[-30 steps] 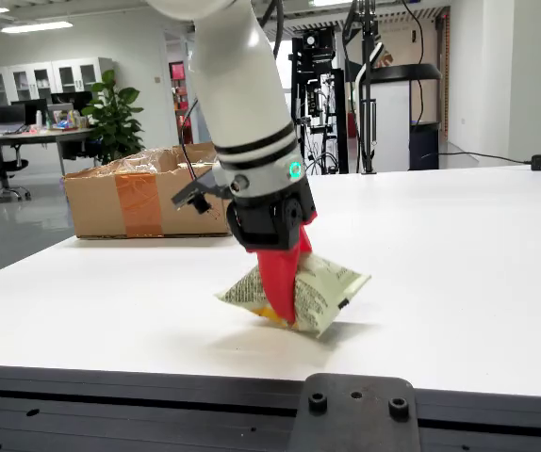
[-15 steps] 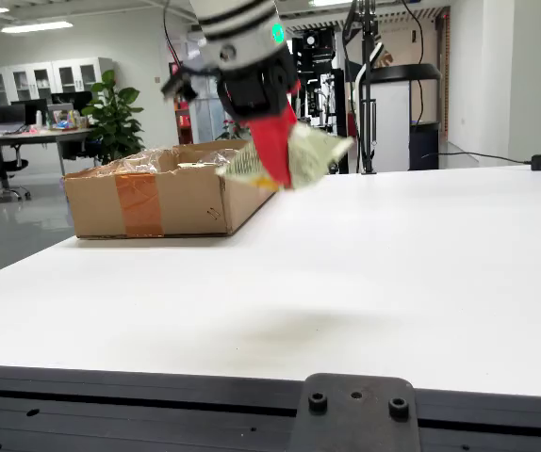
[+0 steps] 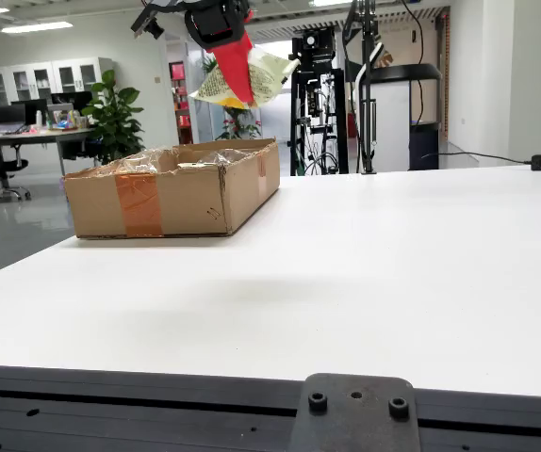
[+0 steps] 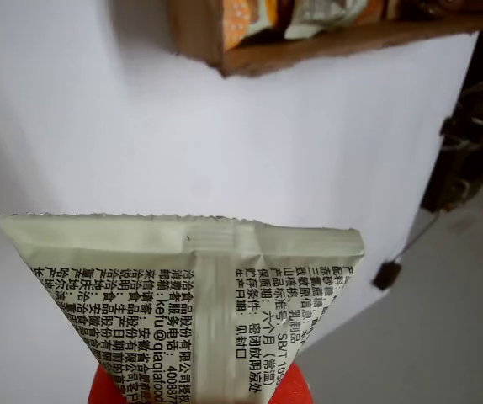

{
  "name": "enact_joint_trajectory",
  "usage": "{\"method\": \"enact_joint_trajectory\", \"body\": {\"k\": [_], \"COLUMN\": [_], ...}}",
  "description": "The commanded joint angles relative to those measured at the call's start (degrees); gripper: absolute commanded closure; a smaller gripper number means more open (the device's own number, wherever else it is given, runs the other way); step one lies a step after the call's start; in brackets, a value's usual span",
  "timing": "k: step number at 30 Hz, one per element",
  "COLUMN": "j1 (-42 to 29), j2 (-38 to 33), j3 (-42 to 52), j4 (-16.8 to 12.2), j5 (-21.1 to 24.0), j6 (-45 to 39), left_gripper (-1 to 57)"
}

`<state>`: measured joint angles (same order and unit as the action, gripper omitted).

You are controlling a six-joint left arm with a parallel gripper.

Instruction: Grasp a snack and put it in the bin.

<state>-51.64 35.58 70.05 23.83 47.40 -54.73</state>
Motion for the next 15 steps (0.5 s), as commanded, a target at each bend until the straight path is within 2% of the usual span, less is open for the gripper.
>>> {"method": "enact_joint_trajectory", "body": {"k": [1, 15], "j1": [3.8, 16.8], "j2": [0.8, 2.2], "j3": [-1.9, -7.5], "j4": [0.3, 0.9], "j5": [0.3, 1.2], "j6": [2.3, 8.7], "left_gripper": [46.9, 46.8]}}
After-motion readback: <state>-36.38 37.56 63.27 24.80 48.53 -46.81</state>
